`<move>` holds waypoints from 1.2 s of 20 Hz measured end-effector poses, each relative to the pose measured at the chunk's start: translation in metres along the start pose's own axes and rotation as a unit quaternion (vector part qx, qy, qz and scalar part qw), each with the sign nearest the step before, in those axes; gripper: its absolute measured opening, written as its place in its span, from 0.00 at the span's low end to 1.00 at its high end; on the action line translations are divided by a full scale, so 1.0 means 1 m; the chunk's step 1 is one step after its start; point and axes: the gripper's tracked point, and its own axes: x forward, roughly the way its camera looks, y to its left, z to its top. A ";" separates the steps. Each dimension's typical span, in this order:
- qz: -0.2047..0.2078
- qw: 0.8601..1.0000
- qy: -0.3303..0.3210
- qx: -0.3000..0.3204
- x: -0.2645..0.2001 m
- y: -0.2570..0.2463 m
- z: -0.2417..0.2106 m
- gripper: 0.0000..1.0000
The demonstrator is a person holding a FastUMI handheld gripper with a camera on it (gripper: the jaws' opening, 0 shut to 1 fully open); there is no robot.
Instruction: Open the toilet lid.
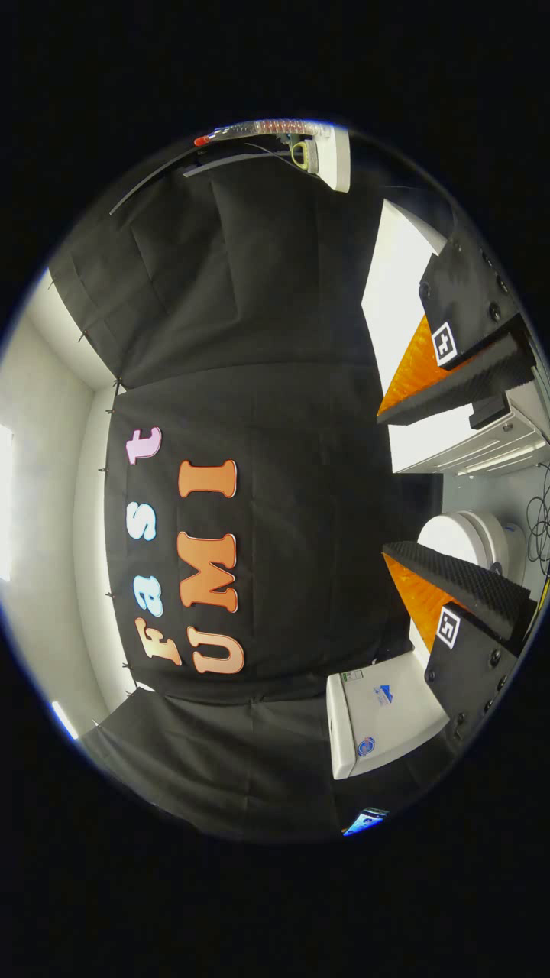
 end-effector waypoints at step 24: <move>0.004 1.000 -0.004 0.024 -0.002 0.002 0.010 0.98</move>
